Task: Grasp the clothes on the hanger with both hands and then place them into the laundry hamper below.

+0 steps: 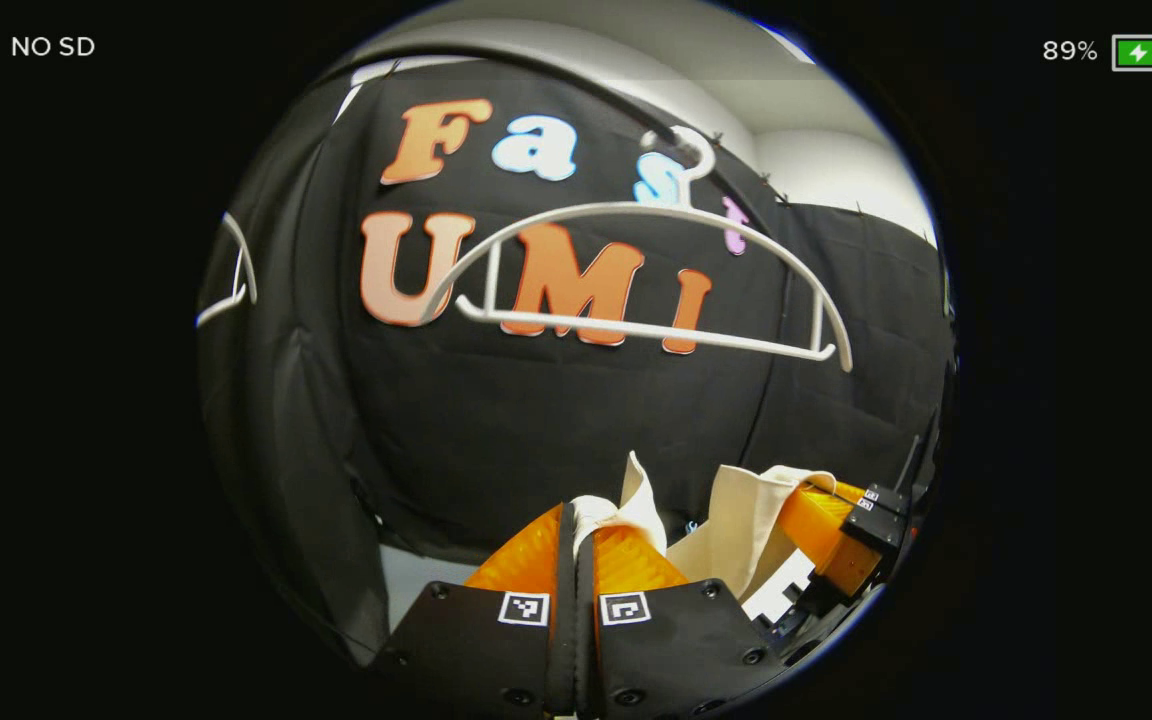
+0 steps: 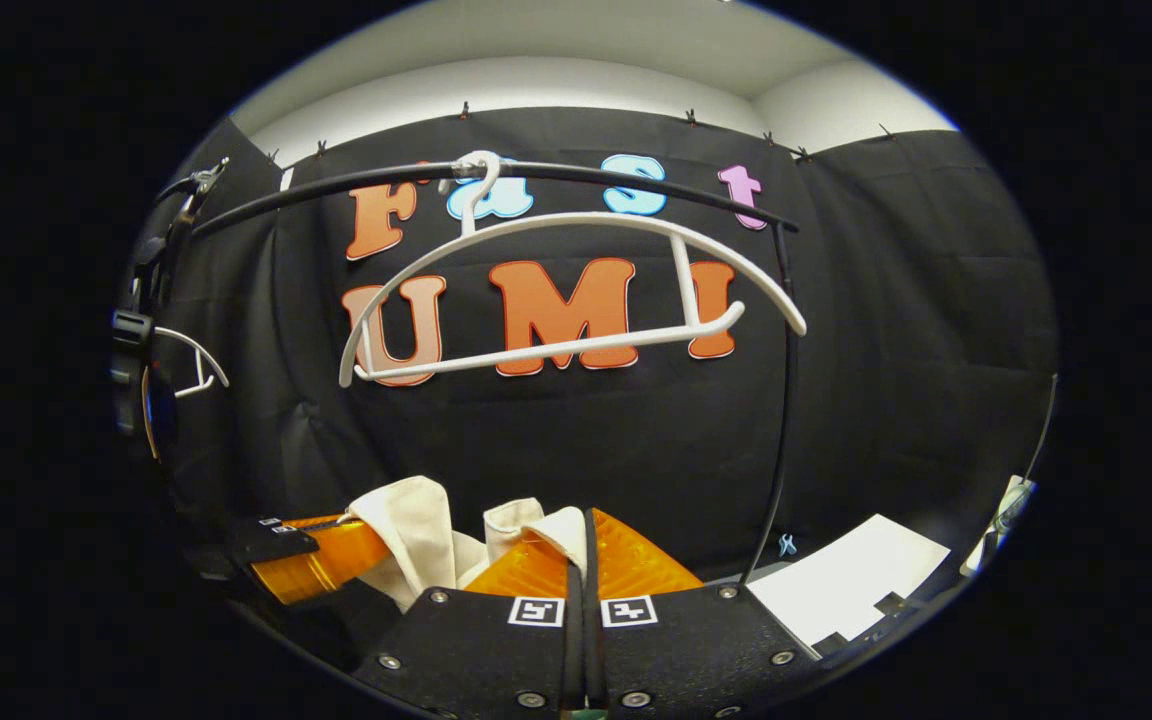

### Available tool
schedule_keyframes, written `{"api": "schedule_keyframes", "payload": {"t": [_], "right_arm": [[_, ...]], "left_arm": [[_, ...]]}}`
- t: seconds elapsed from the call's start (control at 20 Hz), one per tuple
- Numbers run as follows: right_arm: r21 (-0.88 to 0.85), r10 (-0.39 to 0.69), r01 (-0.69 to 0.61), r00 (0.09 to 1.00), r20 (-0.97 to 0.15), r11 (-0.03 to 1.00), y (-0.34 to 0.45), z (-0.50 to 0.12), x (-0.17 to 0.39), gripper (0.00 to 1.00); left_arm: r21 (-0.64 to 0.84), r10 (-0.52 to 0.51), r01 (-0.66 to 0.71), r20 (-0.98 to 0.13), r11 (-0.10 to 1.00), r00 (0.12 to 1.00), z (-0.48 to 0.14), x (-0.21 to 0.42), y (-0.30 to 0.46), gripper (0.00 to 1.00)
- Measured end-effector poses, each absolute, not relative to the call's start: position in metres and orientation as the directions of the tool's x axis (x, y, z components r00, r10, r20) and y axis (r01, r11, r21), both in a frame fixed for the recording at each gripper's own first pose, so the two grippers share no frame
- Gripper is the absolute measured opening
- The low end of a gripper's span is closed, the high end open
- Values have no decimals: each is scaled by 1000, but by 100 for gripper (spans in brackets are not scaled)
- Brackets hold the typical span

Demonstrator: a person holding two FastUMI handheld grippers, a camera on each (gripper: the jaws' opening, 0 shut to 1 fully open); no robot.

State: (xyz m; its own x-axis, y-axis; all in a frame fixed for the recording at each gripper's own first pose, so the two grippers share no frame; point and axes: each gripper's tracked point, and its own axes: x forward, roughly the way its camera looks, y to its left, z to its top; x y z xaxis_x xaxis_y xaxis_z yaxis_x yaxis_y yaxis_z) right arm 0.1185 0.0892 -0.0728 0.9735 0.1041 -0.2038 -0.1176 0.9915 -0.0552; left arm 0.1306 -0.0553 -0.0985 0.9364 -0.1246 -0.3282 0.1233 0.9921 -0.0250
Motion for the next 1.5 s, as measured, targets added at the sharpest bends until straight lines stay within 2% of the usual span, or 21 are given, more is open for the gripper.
{"api": "schedule_keyframes", "payload": {"t": [0.3, 0.55, 0.8, 1.15, 1.3, 1.35, 1.4, 1.5], "right_arm": [[-49, 109, -133, 939, -326, 990, 104, -147, 142, 0], [-32, 108, -139, 880, -463, 990, 111, -222, 156, 0], [-63, 88, -163, 775, -626, 985, 122, -298, 150, 2], [-34, 82, -174, 617, -783, 984, 111, -382, 106, 8], [-43, 72, -175, 600, -796, 984, 105, -392, 105, 9], [-46, 67, -173, 596, -800, 984, 103, -393, 104, 0], [-46, 64, -169, 592, -804, 985, 101, -395, 102, 9], [-39, 64, -161, 588, -807, 986, 97, -396, 99, 9]], "left_arm": [[-53, -79, 61, -466, 997, 881, -166, 148, -24, 3], [-91, -40, -21, -620, 996, 784, -239, 154, 9, 2], [-113, -31, -99, -799, 989, 600, -316, 132, 21, 3], [-40, 30, -165, -916, 985, 400, -381, 68, 55, 3], [-57, 20, -179, -915, 982, 403, -382, 70, 52, 4], [-49, 28, -175, -912, 983, 410, -379, 74, 54, 4], [-38, 38, -174, -910, 984, 413, -378, 76, 58, 5], [-39, 40, -181, -910, 983, 412, -377, 75, 59, 7]]}}
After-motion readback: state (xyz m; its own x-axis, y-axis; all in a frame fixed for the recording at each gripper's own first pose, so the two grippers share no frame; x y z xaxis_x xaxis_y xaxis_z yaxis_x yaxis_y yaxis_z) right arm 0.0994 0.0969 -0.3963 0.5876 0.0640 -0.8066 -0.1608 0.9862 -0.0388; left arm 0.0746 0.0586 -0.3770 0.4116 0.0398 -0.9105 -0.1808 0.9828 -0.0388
